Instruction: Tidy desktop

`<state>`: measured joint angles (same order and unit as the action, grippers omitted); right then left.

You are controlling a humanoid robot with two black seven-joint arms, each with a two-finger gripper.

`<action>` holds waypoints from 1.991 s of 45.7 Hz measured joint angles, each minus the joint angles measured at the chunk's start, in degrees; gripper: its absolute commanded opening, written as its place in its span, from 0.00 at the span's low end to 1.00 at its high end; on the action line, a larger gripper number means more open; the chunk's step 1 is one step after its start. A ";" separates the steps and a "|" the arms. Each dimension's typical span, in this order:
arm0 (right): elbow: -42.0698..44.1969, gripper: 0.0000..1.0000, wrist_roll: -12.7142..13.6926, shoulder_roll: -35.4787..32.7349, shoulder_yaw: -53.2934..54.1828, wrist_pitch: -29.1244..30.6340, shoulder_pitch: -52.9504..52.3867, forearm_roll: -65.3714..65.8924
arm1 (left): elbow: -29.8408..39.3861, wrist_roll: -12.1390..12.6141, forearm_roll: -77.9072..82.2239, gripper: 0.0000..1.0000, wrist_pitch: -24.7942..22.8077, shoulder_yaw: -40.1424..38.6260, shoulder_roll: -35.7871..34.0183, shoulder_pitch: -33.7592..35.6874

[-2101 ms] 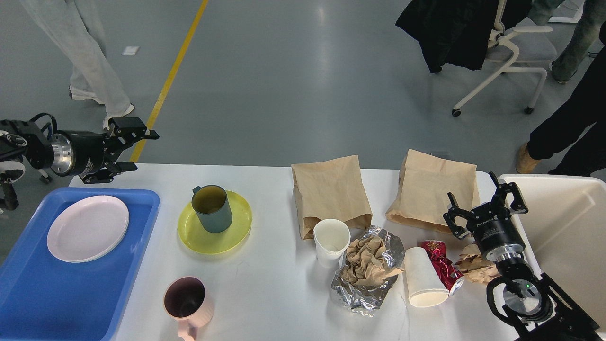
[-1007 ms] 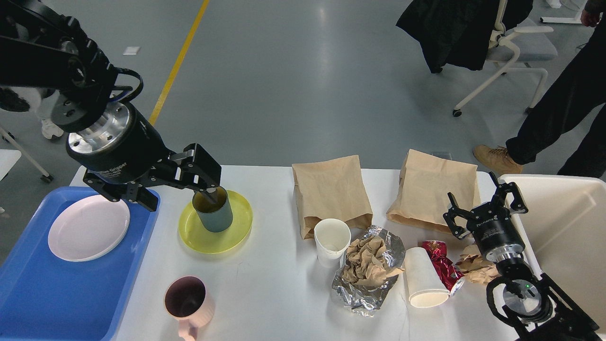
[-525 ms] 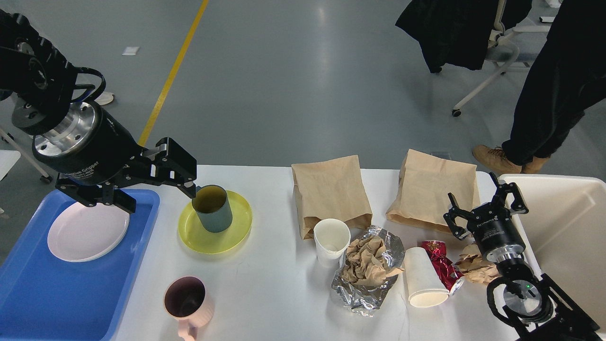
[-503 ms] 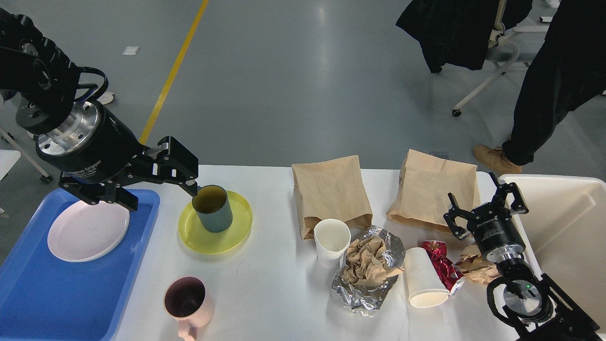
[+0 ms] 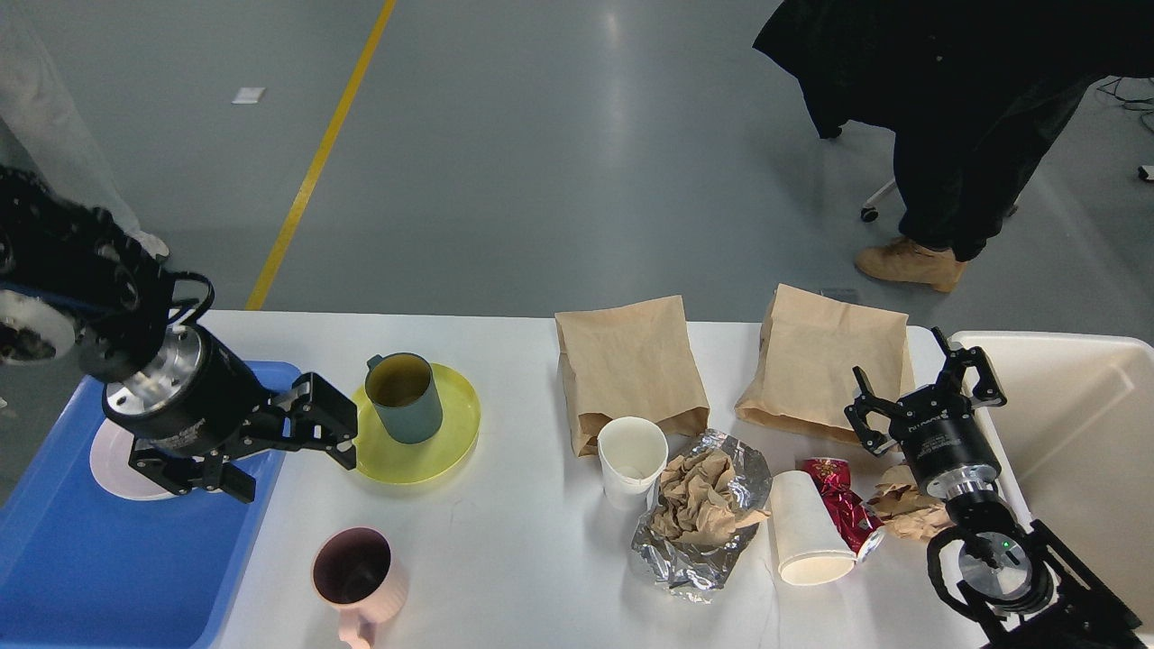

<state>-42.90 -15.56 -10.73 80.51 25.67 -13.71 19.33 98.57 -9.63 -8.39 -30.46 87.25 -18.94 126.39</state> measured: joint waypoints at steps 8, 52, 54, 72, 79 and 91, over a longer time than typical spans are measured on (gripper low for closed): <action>0.00 1.00 0.00 0.00 0.00 0.00 0.00 0.01 | -1.47 0.48 3.40 0.96 10.34 -2.65 -3.60 -11.82; 0.00 1.00 0.00 0.09 0.00 0.00 0.00 -0.01 | -16.48 0.92 3.13 0.62 27.53 -11.36 4.67 -40.48; 0.00 1.00 0.00 0.09 0.00 0.00 -0.01 -0.01 | -16.54 0.92 3.15 0.58 27.92 -11.27 4.67 -40.59; 0.00 1.00 0.00 0.09 0.00 0.00 -0.04 0.00 | -17.48 6.00 4.68 0.00 29.20 -11.65 4.69 -42.13; 0.00 1.00 0.00 0.09 0.00 -0.04 -0.01 0.03 | -17.51 8.73 4.65 0.00 28.58 -11.68 4.64 -42.14; 0.00 1.00 0.00 0.09 0.00 -0.04 -0.03 0.03 | -17.49 8.92 4.60 0.00 28.49 -11.74 4.61 -41.87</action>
<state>-42.89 -15.56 -10.64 80.51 25.63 -13.73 19.36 81.08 -0.71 -3.79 -1.97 75.50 -14.33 84.52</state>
